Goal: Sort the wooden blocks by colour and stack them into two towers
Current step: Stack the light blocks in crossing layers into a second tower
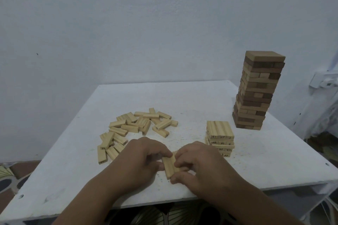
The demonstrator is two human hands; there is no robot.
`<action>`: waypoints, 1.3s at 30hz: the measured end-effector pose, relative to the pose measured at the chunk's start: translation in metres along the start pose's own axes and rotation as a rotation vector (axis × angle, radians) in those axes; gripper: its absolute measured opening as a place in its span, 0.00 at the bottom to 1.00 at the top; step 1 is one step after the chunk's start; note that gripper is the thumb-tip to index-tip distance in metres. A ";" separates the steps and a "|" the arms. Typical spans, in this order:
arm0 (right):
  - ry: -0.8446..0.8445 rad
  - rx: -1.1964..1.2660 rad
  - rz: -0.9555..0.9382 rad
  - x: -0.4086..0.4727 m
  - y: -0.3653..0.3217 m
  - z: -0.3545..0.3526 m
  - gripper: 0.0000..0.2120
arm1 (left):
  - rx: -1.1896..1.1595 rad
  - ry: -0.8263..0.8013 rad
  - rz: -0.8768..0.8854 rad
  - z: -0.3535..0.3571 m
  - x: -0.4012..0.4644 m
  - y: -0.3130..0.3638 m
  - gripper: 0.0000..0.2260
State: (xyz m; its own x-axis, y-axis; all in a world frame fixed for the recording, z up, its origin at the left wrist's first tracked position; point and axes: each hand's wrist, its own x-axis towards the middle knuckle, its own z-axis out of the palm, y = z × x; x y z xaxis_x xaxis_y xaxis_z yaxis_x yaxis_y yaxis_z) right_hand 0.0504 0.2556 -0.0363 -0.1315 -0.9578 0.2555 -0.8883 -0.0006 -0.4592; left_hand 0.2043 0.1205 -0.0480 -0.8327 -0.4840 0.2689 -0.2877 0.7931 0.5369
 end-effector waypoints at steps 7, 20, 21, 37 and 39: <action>0.066 0.075 0.046 -0.003 -0.005 0.005 0.12 | -0.051 0.028 -0.015 0.002 0.002 -0.003 0.14; 0.108 0.275 -0.025 -0.002 -0.006 0.010 0.11 | -0.121 -0.156 0.013 -0.011 0.000 -0.002 0.10; 0.122 0.284 -0.032 -0.002 -0.006 0.006 0.11 | -0.151 -0.134 0.003 -0.012 0.000 -0.001 0.11; 0.407 0.373 0.101 -0.009 0.056 -0.078 0.16 | -0.519 0.225 -0.032 0.026 0.066 0.072 0.32; 0.388 0.395 0.146 -0.010 0.063 -0.078 0.16 | -0.525 0.208 -0.062 0.035 0.070 0.073 0.32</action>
State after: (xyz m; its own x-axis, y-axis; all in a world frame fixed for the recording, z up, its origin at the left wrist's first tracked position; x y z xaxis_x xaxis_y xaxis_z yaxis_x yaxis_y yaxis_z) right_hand -0.0384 0.2878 -0.0011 -0.4589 -0.7803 0.4250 -0.6270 -0.0545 -0.7771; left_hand 0.1083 0.1576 -0.0174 -0.6960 -0.6285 0.3472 -0.0150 0.4962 0.8681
